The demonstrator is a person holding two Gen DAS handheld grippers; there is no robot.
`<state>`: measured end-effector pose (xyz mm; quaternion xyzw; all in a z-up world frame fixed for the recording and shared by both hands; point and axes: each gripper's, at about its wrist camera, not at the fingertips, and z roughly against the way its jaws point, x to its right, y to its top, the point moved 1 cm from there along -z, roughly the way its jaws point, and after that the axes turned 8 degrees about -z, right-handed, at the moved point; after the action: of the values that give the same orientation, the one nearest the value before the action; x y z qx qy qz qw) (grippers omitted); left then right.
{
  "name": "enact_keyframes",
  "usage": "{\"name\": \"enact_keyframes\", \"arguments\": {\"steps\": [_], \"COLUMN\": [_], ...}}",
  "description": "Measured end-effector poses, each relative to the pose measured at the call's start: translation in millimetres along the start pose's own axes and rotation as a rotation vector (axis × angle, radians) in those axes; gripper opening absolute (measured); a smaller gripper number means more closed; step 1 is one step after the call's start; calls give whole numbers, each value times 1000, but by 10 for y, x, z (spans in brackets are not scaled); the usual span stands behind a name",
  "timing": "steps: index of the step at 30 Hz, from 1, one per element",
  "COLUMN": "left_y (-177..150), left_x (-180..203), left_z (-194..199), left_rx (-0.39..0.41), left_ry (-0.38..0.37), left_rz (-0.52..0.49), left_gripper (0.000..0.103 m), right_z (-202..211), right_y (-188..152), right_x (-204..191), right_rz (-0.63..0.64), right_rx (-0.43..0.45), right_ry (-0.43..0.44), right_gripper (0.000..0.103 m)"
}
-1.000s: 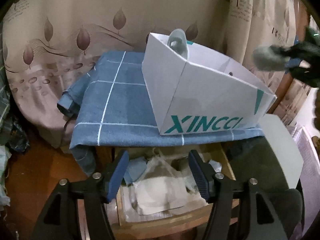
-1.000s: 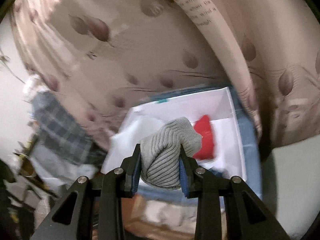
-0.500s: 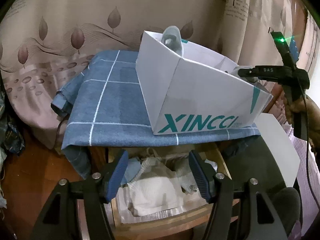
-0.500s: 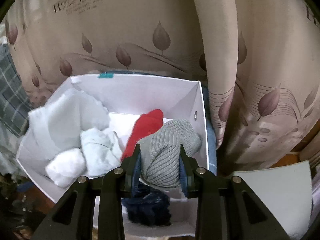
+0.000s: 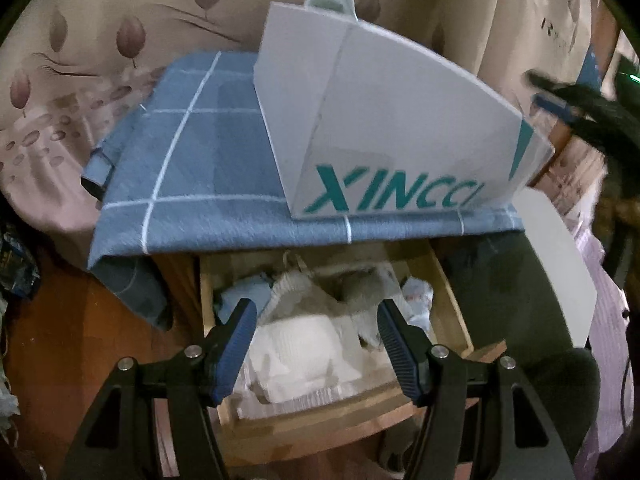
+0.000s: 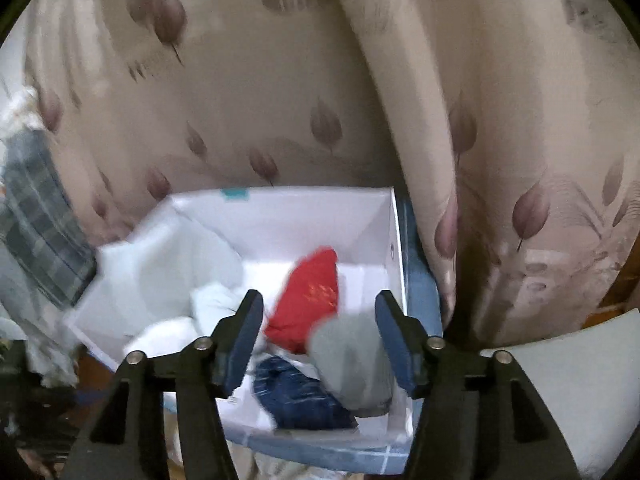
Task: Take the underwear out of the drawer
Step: 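Lower the left tool into the drawer over the white bra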
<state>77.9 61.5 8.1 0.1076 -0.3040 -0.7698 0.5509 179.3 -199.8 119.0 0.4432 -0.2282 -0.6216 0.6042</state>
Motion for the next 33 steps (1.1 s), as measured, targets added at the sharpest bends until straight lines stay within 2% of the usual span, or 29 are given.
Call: {"name": "enact_keyframes", "arguments": {"steps": [3,5,9,13,14,16,19,23,26,29,33], "left_y": [-28,-40,-75,-112,-136,-163,-198,-242,-261,-264,-334], "left_x": [35,33,-28,-71,-79,-69,-21,-22,-81,-125,-242], "left_z": [-75,-156,-318,-507,-582,-709,-924,-1234,-1271,-1294,-1406], "left_rx": [-40,-84,-158,-214,-233,-269,-328,-452,-439,-426,-451], "left_ry": [9,13,14,42,46,39,54,61,59,95,105], "left_rz": [-18,-13,29,69,83,92,95,121,161,182,249], "left_gripper": [64,64,64,64,64,64,64,64,64,64,64], "right_z": [416,612,738,615,582,638,599,637,630,627,618], "right_y": [-241,-466,-964,-1370,-1361,-1362,-1391,-1425,-1435,-1436,-1437], "right_x": [44,115,256,366,329,258,213,192,209,200,168], "right_rz": [-58,-108,-162,-211,-199,-159,-133,-122,-130,-133,-126], "right_rx": [81,93,49,-44,-72,-40,-64,-65,-73,-76,-85], "right_ry": [59,87,85,83,90,115,128,151,166,187,206], "right_gripper": [73,73,73,74,74,74,74,74,74,74,74]}}
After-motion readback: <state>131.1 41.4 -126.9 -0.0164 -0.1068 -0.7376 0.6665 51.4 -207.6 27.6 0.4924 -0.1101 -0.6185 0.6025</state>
